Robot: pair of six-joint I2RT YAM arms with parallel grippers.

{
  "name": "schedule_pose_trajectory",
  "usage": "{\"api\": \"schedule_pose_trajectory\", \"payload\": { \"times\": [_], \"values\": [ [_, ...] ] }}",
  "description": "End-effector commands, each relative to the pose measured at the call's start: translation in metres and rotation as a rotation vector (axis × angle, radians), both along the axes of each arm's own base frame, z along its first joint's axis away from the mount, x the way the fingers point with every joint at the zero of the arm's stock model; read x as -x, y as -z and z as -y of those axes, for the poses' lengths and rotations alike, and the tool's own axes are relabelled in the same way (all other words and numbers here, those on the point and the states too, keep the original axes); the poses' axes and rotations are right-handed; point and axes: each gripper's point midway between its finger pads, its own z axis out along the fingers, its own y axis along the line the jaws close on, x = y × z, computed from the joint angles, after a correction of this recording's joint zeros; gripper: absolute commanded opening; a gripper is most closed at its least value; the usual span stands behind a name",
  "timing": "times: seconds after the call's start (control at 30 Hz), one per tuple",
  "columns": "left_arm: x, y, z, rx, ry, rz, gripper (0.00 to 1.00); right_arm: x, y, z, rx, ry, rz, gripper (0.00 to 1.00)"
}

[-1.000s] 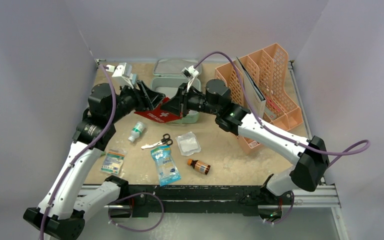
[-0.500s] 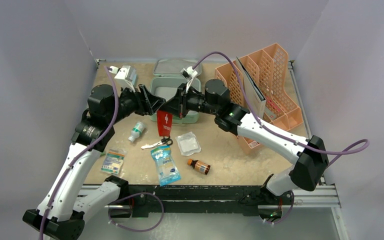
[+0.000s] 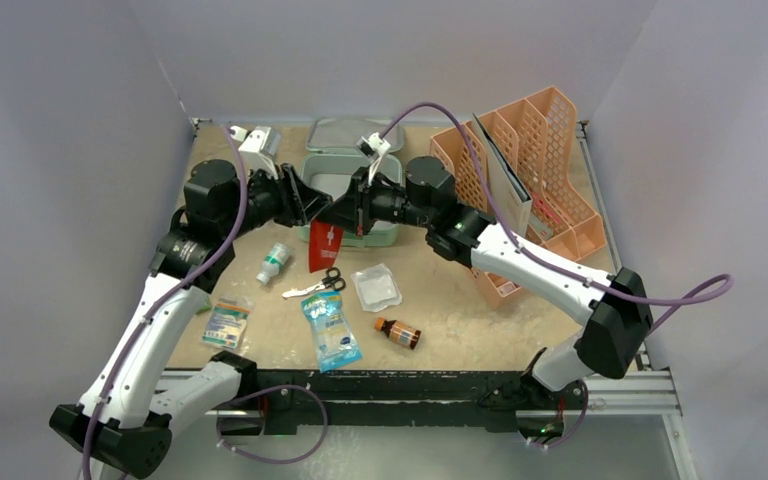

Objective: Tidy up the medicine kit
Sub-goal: Zip the medicine pouch.

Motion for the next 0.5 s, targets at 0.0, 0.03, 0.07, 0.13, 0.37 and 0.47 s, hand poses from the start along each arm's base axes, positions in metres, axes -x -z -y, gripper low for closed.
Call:
{"api": "schedule_pose_trajectory", "payload": {
  "times": [0.0,0.03,0.07,0.13,0.37,0.47],
  "values": [
    [0.003,-0.016,0.012,0.033,0.082,0.039,0.31,0.002,-0.037,-0.004,-0.066,-0.029,0.087,0.00],
    [0.005,-0.017,0.013,0.029,0.096,0.044,0.26,0.003,-0.035,-0.005,-0.063,-0.033,0.085,0.00],
    [0.007,-0.017,0.015,0.029,0.111,0.045,0.19,0.003,-0.033,-0.005,-0.056,-0.036,0.078,0.00],
    [0.014,-0.024,0.019,0.051,0.149,0.050,0.06,0.005,-0.026,-0.006,-0.039,-0.050,0.056,0.00],
    [0.035,-0.057,0.020,0.105,0.198,0.148,0.00,0.004,-0.011,-0.004,-0.003,-0.035,0.031,0.00],
    [0.043,-0.066,0.022,0.140,0.217,0.143,0.00,0.004,-0.006,-0.001,0.021,-0.033,0.029,0.00]
  ]
}}
